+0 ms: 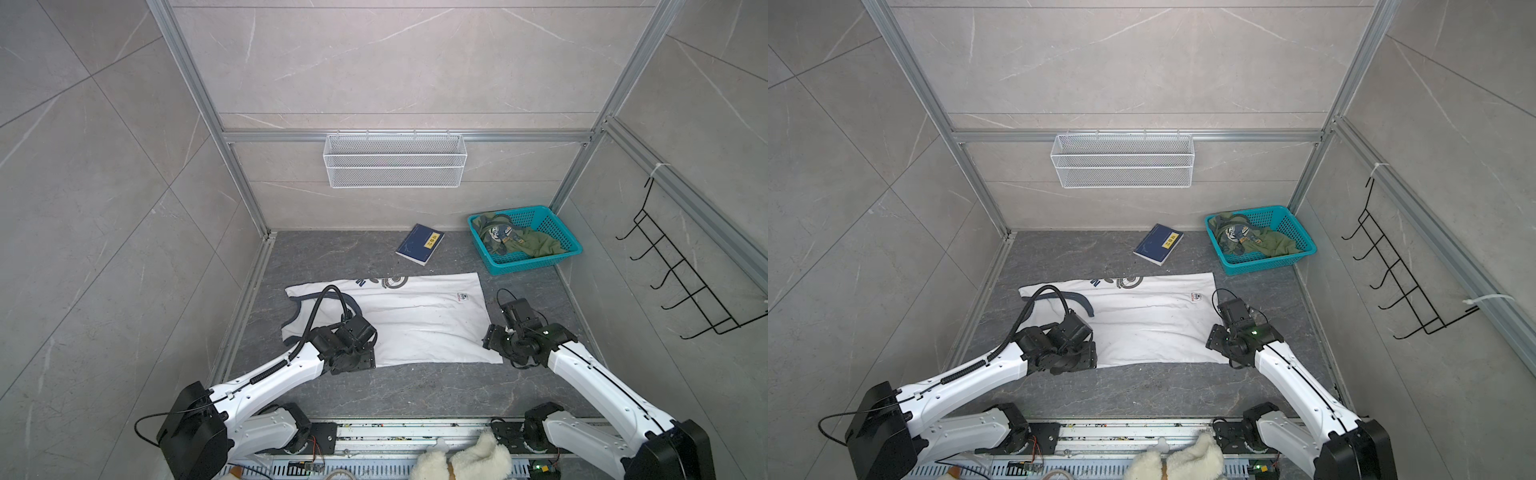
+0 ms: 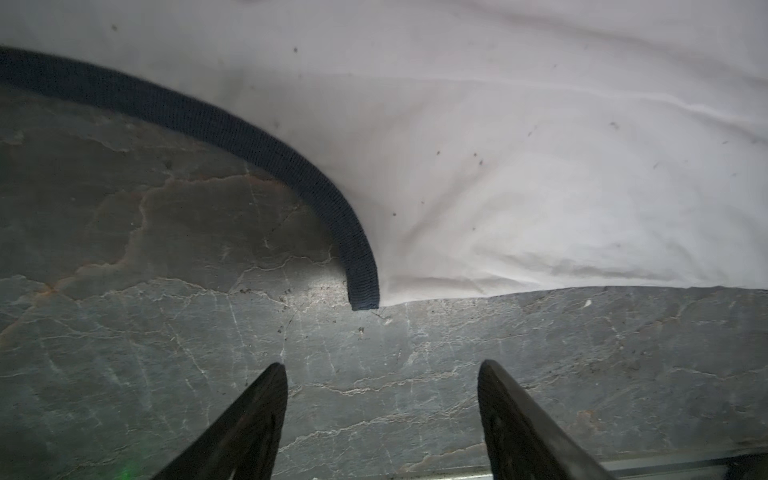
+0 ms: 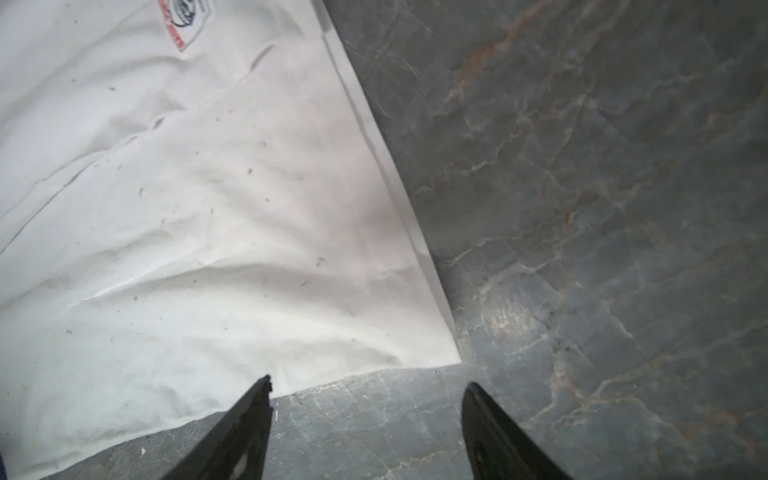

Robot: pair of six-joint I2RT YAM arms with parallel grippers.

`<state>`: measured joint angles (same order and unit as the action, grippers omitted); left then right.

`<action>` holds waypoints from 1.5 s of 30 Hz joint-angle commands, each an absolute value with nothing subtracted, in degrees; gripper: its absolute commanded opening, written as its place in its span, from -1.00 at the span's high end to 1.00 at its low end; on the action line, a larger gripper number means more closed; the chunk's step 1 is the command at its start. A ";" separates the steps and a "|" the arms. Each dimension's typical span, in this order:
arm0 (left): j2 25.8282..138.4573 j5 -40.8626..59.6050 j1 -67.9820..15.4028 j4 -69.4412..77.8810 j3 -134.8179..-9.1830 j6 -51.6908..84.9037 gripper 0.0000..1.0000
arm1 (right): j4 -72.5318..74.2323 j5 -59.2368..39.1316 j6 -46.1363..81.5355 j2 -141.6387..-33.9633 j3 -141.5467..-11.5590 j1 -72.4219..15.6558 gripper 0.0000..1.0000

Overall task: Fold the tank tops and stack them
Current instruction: 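Grasp the near hem with the left gripper while the right grasps the near corner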

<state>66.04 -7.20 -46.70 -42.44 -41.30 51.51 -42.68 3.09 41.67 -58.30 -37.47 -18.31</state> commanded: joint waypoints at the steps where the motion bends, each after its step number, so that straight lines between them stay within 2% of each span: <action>1: 66.99 -6.94 -46.93 -38.12 -38.77 55.39 -0.46 | -43.90 4.10 47.57 -57.04 -34.20 -17.64 -0.46; 5: 67.74 -9.22 -46.93 -34.23 -36.27 57.21 -0.36 | -41.82 4.16 47.83 -58.08 -31.99 -16.09 -0.45; 11: 68.45 -10.81 -46.96 -30.23 -34.30 58.19 -0.23 | -36.35 -2.00 45.49 -60.40 -28.75 -10.43 -0.39; 25: 74.98 -8.62 -46.94 -22.40 -31.65 59.77 -0.05 | -32.49 -3.47 43.63 -64.40 -27.91 -8.92 -0.30; 33: 74.18 -8.89 -46.97 -23.91 -32.06 59.40 0.17 | -32.44 -5.57 42.97 -65.99 -27.14 -9.01 -0.06; 36: 74.64 -9.22 -46.94 -24.70 -32.93 59.15 0.31 | -32.27 -5.98 43.24 -66.22 -26.83 -9.07 0.07; 45: 73.27 -9.51 -46.93 -28.33 -34.82 58.54 0.55 | -34.19 -4.92 42.38 -63.21 -28.55 -9.11 0.52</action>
<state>74.39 -8.95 -46.85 -24.91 -33.10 58.54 -32.40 -5.61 42.98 -64.40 -28.05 -9.08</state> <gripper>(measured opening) 0.234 0.256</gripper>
